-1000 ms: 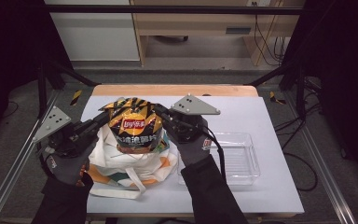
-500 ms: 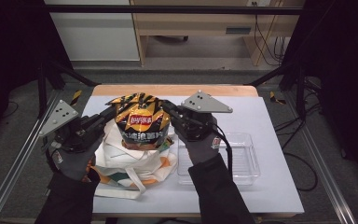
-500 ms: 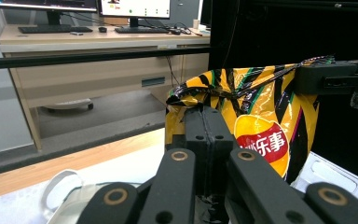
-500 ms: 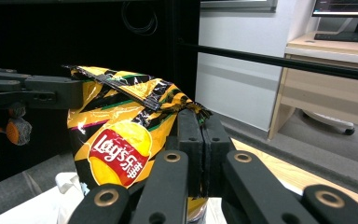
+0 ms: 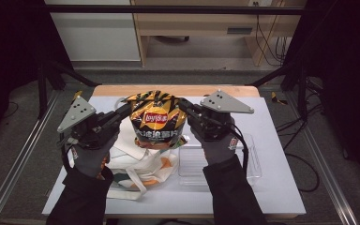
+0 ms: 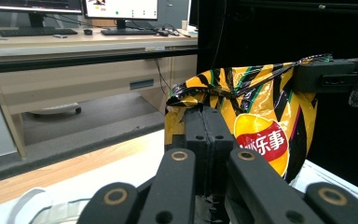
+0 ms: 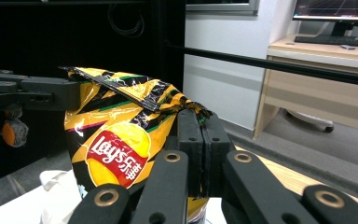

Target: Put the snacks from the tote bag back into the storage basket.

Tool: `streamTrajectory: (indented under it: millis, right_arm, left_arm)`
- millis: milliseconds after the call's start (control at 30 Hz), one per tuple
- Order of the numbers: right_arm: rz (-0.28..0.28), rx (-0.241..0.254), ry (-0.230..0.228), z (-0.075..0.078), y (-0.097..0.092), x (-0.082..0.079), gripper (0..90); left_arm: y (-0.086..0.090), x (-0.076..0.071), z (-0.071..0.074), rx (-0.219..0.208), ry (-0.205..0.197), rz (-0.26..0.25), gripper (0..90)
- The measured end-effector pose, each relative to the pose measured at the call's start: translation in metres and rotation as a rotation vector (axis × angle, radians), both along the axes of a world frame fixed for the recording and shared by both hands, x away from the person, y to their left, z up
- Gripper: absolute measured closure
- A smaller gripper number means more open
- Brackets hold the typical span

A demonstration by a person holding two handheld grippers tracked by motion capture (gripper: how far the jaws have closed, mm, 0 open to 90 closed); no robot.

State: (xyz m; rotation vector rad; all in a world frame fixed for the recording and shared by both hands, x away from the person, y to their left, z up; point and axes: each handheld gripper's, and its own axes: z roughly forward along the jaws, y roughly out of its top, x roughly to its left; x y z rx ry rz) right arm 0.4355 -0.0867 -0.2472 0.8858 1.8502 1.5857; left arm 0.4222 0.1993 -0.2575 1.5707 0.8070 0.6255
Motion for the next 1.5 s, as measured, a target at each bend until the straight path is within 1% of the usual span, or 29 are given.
streamTrajectory:
  millis: [100, 167, 333, 367, 467, 533, 1000, 1133, 1300, 1500]
  right_arm:
    - [-0.011, -0.001, -0.003, 0.000, -0.006, -0.001, 89.3]
    - [-0.017, -0.006, -0.007, 0.000, -0.010, -0.001, 89.3]
    - [-0.036, -0.005, -0.004, -0.001, -0.021, -0.002, 89.2]
    - [-0.038, -0.004, -0.003, -0.001, -0.023, -0.003, 89.3]
    - [-0.050, -0.003, -0.001, -0.002, -0.030, -0.003, 89.2]
    - [-0.057, -0.005, 0.001, -0.002, -0.033, -0.004, 89.3]
    - [-0.093, -0.001, 0.000, 0.000, -0.057, -0.007, 89.3]
    - [-0.099, -0.002, -0.001, -0.001, -0.064, -0.008, 89.2]
    - [-0.120, -0.003, 0.001, -0.002, -0.075, -0.010, 89.2]
    - [-0.138, -0.001, 0.003, -0.004, -0.084, -0.011, 89.2]
  left_arm:
    - [-0.004, 0.001, 0.000, 0.001, 0.000, -0.005, 89.8]
    - [-0.011, 0.003, 0.000, 0.003, -0.001, -0.009, 89.9]
    - [-0.020, 0.004, -0.001, 0.006, -0.001, -0.022, 89.9]
    - [-0.025, 0.005, -0.002, 0.003, -0.002, -0.026, 89.9]
    - [-0.031, 0.007, -0.003, 0.012, -0.002, -0.032, 89.9]
    - [-0.036, 0.008, -0.003, 0.008, -0.002, -0.035, 89.8]
    - [-0.060, 0.013, -0.001, 0.016, -0.003, -0.065, 89.9]
    - [-0.067, 0.015, -0.002, 0.009, 0.001, -0.073, 89.9]
    - [-0.079, 0.018, -0.004, 0.013, 0.003, -0.085, 89.8]
    - [-0.087, 0.020, -0.006, 0.013, 0.007, -0.094, 89.8]
